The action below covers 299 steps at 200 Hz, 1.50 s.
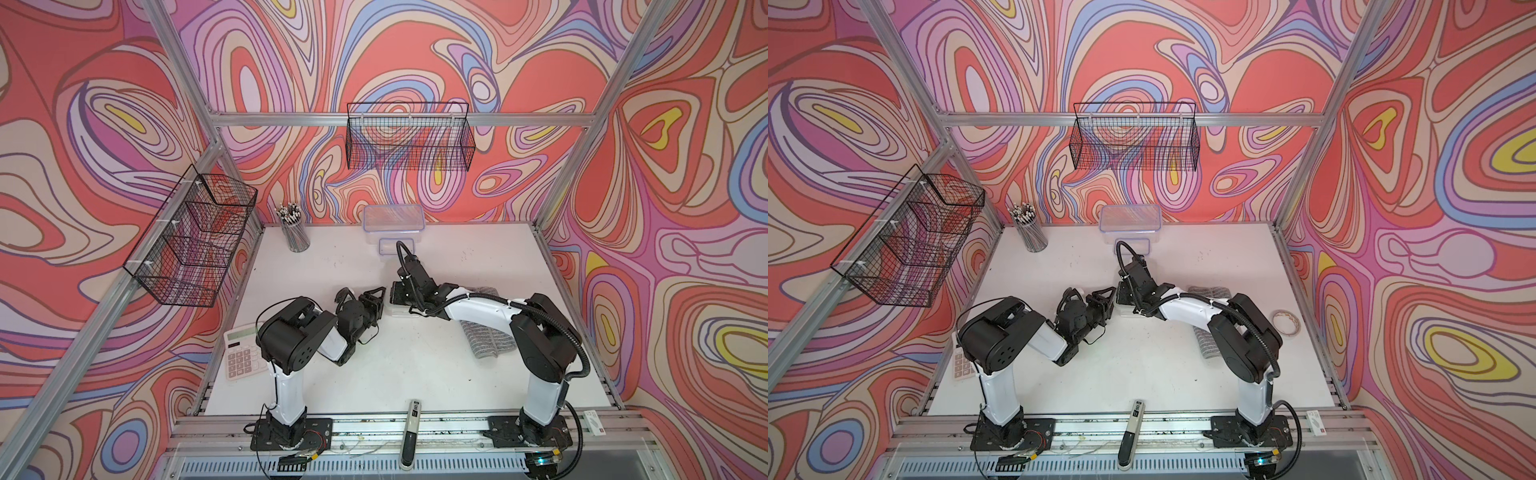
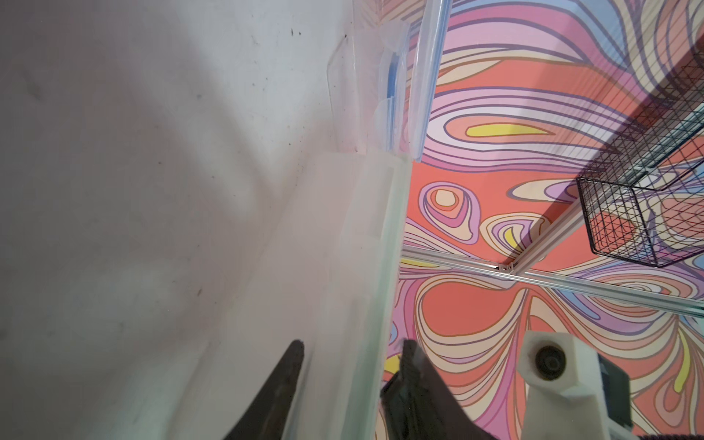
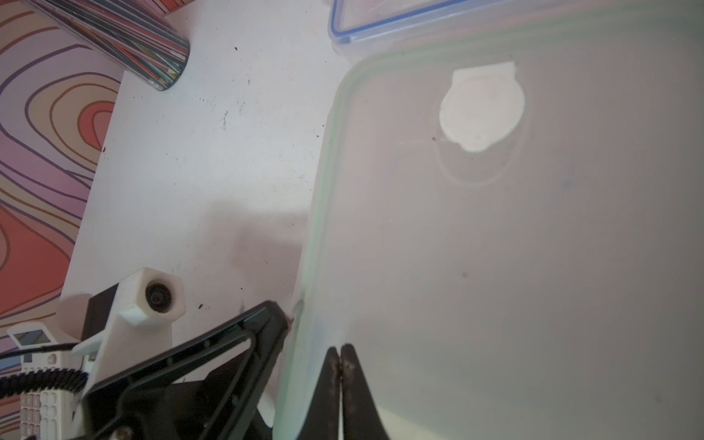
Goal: Wipe the insides of the lunch boxes
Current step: Open the lid of the lunch box.
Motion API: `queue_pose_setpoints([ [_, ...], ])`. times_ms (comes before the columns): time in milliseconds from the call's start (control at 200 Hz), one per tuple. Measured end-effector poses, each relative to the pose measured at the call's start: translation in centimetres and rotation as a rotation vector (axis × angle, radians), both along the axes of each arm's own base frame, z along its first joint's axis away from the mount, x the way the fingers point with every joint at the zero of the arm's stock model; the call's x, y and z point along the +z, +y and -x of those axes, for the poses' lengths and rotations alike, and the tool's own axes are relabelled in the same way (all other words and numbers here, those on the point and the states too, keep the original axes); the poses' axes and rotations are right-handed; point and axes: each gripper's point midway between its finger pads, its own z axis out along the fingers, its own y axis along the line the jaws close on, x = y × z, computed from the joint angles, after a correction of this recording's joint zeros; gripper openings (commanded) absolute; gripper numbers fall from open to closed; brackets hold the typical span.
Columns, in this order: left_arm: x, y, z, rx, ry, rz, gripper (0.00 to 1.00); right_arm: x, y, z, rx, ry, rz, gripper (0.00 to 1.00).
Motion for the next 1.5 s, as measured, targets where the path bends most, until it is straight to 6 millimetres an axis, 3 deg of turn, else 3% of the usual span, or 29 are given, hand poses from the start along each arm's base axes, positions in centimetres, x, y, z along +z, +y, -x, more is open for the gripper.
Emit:
queue_pose_setpoints([
  [381,0.0,0.1,-0.1,0.005,-0.001,-0.004,0.17,0.0,-0.1,0.1,0.000,0.002,0.002,0.00],
  [591,0.4,-0.1,-0.1,-0.006,-0.025,-0.010,0.00,0.1,-0.2,0.2,-0.001,0.003,0.004,0.00],
  [736,0.4,-0.1,0.0,-0.012,-0.035,-0.024,0.00,0.2,-0.4,0.3,-0.001,0.006,0.011,0.00],
  [886,0.5,-0.2,0.0,-0.017,-0.043,-0.031,0.00,0.8,-0.7,0.4,0.009,0.007,0.052,0.34],
  [1077,1.3,-0.3,-0.1,-0.023,-0.068,-0.017,0.00,2.4,-2.8,0.9,0.007,0.001,0.186,0.56],
  [1182,1.7,-0.4,0.0,-0.031,-0.075,-0.017,0.00,4.3,-4.2,0.9,0.004,-0.031,0.262,0.64],
  [1292,2.0,-0.7,0.0,-0.048,-0.077,-0.027,0.00,8.2,-5.5,0.6,-0.010,-0.111,0.302,0.66],
  [1372,3.0,-1.4,-0.4,-0.066,-0.097,-0.031,0.00,11.2,-6.6,0.7,-0.029,-0.175,0.310,0.67],
  [1497,6.4,-2.9,-1.0,-0.109,-0.166,-0.034,0.00,15.0,-8.6,1.1,-0.068,-0.256,0.318,0.67],
])
